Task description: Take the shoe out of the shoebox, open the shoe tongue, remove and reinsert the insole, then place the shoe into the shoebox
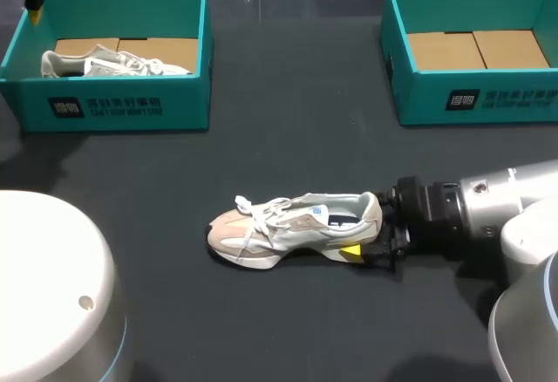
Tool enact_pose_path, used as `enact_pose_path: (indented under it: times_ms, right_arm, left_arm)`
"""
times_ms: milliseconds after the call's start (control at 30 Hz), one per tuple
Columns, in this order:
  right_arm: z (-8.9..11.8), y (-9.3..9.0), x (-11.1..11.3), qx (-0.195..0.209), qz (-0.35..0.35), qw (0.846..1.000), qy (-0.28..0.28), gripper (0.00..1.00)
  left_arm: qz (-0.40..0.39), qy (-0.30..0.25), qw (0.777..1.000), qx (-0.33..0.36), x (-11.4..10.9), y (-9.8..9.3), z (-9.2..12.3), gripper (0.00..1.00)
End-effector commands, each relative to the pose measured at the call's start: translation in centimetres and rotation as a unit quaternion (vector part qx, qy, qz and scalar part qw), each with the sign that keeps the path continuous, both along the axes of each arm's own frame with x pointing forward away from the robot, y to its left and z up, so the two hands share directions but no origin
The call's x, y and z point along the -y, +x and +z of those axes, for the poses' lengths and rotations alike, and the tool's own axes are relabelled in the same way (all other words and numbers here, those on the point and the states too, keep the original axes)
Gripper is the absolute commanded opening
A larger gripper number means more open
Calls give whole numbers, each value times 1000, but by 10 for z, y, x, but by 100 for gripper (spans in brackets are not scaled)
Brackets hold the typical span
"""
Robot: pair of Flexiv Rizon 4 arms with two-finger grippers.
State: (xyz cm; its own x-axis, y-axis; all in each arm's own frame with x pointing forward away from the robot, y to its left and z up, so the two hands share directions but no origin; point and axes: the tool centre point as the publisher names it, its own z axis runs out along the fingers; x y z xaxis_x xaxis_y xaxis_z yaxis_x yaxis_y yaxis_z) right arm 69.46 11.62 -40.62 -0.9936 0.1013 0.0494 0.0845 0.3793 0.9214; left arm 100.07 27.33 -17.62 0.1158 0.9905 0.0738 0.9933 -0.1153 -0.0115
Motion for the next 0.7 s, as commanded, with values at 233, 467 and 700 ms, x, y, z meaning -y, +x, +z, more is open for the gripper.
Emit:
enact_pose_path:
  times_ms: [233,467,700]
  right_arm:
    - [1,0,-1,0,0,1000,-2,0]
    - [1,0,-1,0,0,1000,-2,0]
    - [1,0,-1,0,0,1000,-2,0]
  left_arm:
    - [-1,1,1000,1,0,0,0,100]
    - [-1,1,1000,1,0,0,0,100]
    - [30,-34,999,-3,2,-6,-13,100]
